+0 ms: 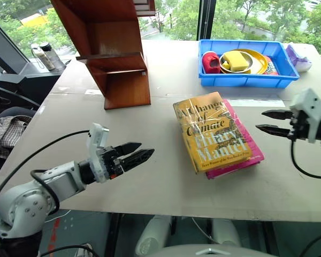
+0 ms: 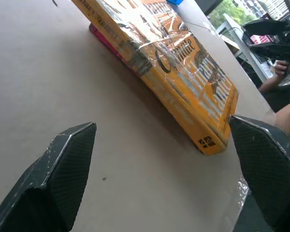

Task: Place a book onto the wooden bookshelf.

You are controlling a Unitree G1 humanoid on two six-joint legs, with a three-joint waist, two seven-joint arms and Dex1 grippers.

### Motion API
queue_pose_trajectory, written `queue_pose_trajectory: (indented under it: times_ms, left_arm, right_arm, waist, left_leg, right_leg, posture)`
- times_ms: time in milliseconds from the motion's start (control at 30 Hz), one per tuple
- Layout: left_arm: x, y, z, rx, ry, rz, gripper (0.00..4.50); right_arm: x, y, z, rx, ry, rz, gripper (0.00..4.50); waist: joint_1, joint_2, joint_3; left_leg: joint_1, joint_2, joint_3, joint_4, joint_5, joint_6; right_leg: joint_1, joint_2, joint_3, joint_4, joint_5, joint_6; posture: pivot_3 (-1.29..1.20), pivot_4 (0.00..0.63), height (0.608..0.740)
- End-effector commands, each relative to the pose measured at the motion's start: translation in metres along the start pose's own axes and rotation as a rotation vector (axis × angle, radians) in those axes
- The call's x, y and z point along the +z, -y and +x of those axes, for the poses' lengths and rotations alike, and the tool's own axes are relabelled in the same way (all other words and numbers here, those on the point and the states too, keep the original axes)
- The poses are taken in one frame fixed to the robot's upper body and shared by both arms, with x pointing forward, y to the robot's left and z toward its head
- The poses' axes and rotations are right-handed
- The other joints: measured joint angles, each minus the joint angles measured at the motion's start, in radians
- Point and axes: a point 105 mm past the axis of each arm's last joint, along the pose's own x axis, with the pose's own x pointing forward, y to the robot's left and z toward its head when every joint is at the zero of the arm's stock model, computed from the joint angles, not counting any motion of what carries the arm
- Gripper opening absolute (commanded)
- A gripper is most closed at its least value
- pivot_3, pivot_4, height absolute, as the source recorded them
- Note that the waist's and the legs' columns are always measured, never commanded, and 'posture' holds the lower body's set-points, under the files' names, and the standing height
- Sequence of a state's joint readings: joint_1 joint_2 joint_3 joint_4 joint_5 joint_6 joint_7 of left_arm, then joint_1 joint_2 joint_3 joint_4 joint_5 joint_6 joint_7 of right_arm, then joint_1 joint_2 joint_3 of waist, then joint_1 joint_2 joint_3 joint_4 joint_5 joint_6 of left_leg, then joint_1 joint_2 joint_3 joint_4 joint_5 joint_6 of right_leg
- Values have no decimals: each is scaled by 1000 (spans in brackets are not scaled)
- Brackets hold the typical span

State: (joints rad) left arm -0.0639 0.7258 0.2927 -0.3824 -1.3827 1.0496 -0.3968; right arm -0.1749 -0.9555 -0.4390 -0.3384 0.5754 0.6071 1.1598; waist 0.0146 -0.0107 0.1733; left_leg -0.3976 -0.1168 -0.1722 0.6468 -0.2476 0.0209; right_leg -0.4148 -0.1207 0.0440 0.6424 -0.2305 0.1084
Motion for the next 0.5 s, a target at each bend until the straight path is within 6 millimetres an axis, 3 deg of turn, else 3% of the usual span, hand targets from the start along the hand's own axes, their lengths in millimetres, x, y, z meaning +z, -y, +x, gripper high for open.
queue_pose_trajectory:
  times_ms: [33, 67, 367, 500]
  left_arm:
    - [-6, -4, 13, -32, -53, -173, 4500]
    - [-8, -5, 18, -44, -81, -215, 4500]
    - [12, -24, 74, -134, -51, -525, 4500]
    - [7, -28, 105, -157, -72, -613, 4500]
  right_arm:
    - [20, -24, -30, 48, 91, 2, 3983]
    - [17, -29, -35, 47, 84, 34, 4479]
    - [10, -52, -40, -26, 99, 92, 4479]
    - [10, -60, -38, -33, 101, 100, 4479]
  waist:
    - [-6, -1, -1]
    - [-8, -1, -1]
    - [-1, -1, -2]
    - [2, -1, -2]
  left_leg:
    - [1, 0, 0, 1, -1, 1]
    - [3, 0, 0, 2, -1, 2]
    - [4, -1, 1, 6, -1, 1]
    - [4, -1, 2, 6, 1, -2]
  right_leg:
    - [1, 1, 1, 1, 0, 0]
    - [2, 1, 1, 1, 0, 0]
    - [4, 1, 2, 4, 0, 0]
    - [3, 1, 2, 4, 0, 0]
  posture:
    - [0, 150, 740]
    - [0, 150, 740]
    - [0, 150, 740]
    - [0, 150, 740]
